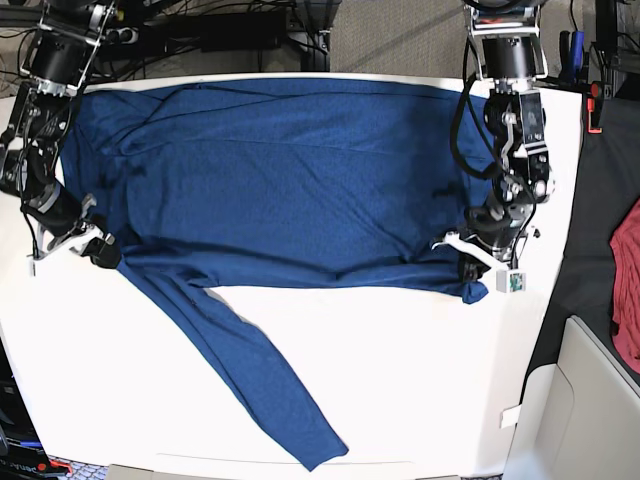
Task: Fold the T-shirt properly
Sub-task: 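Lift the hem with both grippers and fold it toward the collar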
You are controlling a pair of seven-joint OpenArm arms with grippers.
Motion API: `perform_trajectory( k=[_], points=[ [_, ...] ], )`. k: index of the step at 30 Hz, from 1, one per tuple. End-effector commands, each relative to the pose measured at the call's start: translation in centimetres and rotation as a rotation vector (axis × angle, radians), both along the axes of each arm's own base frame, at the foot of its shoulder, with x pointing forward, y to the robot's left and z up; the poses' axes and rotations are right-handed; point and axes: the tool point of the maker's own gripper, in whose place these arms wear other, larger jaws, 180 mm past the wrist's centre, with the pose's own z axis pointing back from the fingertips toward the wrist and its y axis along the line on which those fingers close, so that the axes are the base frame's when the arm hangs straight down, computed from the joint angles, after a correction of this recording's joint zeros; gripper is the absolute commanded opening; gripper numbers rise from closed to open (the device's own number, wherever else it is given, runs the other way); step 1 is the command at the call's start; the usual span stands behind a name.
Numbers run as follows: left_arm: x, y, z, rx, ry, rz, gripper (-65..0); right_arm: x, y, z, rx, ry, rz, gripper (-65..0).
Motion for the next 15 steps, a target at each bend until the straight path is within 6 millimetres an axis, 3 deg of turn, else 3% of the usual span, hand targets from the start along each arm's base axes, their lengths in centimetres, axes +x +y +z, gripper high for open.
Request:
perform_trajectory(
  k=[1, 5, 15],
  points=[
    [0.7, 0.3, 2.2, 0.013, -0.073, -0.003, -63.1, 0.7, -0.4, 2.2, -0.004, -0.068, 0.003, -63.6],
    [-0.8, -0.2, 3.2, 0.031, -0.1, -0.019, -63.1, -0.5, -0.2, 2.4, 0.021, -0.08, 0.004, -63.6],
    [-3.4, -1.0, 5.1, 0.059, -0.146, -0.045, -63.0, -4.3, -2.5, 4.4, 0.036, -0.148, 0.005, -63.6]
  ],
)
